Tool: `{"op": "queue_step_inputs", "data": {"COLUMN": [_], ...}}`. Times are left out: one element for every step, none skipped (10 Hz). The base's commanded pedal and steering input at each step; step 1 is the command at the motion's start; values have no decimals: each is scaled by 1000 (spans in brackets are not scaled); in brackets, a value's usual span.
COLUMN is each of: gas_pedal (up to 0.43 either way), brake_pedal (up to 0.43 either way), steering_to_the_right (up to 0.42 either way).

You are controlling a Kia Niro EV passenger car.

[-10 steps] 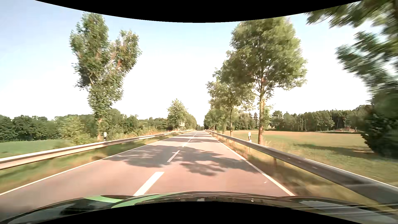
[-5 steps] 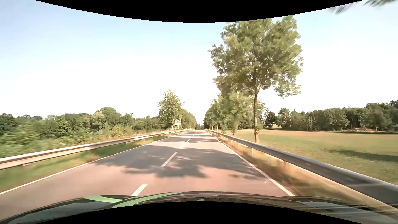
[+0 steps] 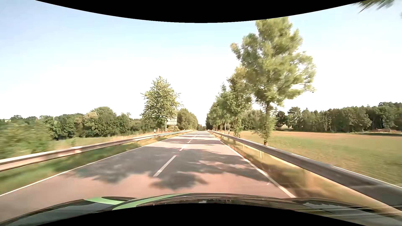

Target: Follow the waypoints while adhering to traffic rules and regulations

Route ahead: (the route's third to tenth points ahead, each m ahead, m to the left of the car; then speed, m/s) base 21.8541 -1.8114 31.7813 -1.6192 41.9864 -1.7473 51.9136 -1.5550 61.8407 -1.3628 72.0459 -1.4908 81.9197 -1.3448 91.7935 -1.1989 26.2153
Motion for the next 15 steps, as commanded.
{"op": "queue_step_inputs", "data": {"gas_pedal": [248, 260, 260, 260, 260, 260, 260, 260, 260, 260, 260, 260, 260, 260, 260], "brake_pedal": [0, 0, 0, 0, 0, 0, 0, 0, 0, 0, 0, 0, 0, 0, 0], "steering_to_the_right": [1, 1, 1, 1, 1, 1, 1, 1, 1, 1, 1, 1, 3, 4, 4]}}
